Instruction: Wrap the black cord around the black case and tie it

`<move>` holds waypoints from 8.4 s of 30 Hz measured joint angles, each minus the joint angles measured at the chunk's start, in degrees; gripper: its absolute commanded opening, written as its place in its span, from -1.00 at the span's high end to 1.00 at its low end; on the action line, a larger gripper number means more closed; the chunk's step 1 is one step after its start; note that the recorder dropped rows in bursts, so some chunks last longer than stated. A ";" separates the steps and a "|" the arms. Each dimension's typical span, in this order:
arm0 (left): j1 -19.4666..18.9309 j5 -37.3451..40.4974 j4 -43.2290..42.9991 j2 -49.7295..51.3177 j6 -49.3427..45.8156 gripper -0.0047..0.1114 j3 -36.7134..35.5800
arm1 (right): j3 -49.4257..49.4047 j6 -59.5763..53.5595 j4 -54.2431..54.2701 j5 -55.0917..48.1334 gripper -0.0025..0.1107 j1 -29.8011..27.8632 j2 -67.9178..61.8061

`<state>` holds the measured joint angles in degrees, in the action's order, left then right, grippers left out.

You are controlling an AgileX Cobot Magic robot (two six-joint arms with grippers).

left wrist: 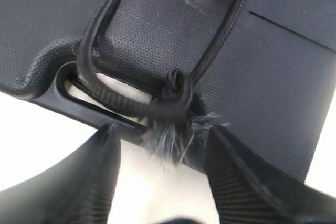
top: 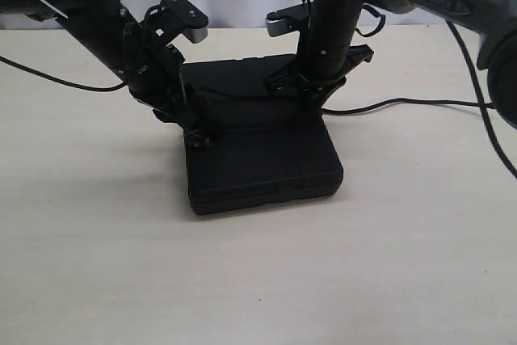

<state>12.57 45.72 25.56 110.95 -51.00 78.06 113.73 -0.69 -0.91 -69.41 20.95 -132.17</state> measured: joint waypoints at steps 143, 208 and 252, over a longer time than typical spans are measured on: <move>-3.04 -4.09 40.74 5.00 -70.03 0.92 -7.70 | 5.84 -65.49 5.26 7.62 0.29 -23.97 -10.08; 5.41 -15.30 -1.61 4.31 -70.03 0.92 2.30 | -1.17 -10.87 53.05 19.35 0.88 -20.77 -5.38; 9.58 -39.40 -8.96 6.12 -70.03 0.92 2.30 | -1.25 -20.77 59.04 6.72 0.88 -18.24 -5.38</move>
<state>22.15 6.32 16.61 117.07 -121.03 80.36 112.48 -21.45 58.13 -62.69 2.71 -137.54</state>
